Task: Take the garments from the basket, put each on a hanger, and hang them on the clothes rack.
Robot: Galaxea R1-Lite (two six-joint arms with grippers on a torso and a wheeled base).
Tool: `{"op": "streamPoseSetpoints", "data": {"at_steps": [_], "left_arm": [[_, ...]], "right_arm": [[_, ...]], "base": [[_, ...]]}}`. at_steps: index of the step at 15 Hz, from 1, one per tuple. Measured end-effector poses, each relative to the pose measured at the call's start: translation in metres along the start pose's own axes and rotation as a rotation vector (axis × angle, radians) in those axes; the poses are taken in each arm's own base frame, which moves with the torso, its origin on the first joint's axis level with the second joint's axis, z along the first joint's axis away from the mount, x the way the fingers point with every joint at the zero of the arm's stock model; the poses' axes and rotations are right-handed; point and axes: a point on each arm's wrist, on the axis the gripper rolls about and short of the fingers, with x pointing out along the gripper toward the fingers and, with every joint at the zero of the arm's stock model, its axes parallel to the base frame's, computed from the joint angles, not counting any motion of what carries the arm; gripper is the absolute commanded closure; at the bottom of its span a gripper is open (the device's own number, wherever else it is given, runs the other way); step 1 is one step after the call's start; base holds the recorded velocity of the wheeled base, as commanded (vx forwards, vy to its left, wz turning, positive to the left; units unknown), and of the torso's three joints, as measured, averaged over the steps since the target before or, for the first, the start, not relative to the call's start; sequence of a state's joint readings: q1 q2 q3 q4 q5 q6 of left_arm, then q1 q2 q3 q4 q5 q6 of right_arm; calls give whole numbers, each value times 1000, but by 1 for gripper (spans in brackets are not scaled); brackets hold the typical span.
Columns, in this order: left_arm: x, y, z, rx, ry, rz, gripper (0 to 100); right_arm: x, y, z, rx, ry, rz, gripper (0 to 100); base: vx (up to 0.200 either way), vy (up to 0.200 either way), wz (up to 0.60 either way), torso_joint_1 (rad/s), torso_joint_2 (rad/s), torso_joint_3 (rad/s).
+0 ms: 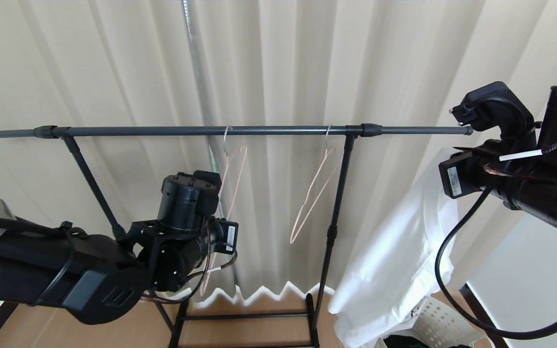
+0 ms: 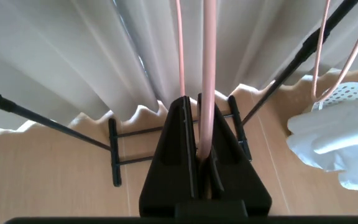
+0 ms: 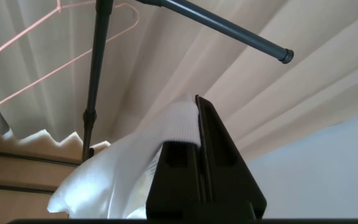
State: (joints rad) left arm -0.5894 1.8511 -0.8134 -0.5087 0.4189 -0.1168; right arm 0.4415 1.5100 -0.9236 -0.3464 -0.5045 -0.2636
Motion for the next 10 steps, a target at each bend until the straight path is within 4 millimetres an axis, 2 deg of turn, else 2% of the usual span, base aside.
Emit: {"op": "streamPoseSetpoints", "data": {"at_steps": [4,6,8,10], "left_arm": [[-20,9,-13,11,31,-80,100],[-35,17,-21,40,42,-192,100],[-48,31,-26,85,-24,-326,100],[-57,45,-32,113,-89,-341,100]], "right_arm": [[0,0,-1,-2,2,1,100],[0,2,-1,-4,2,6,100],[-2,4,-1,-7,1,15,100],[-3,5,-1,-8,-1,20,100]], "base": [[0,0,0,0,0,0],[0,0,0,0,0,0],[0,0,0,0,0,0],[0,0,0,0,0,0]]}}
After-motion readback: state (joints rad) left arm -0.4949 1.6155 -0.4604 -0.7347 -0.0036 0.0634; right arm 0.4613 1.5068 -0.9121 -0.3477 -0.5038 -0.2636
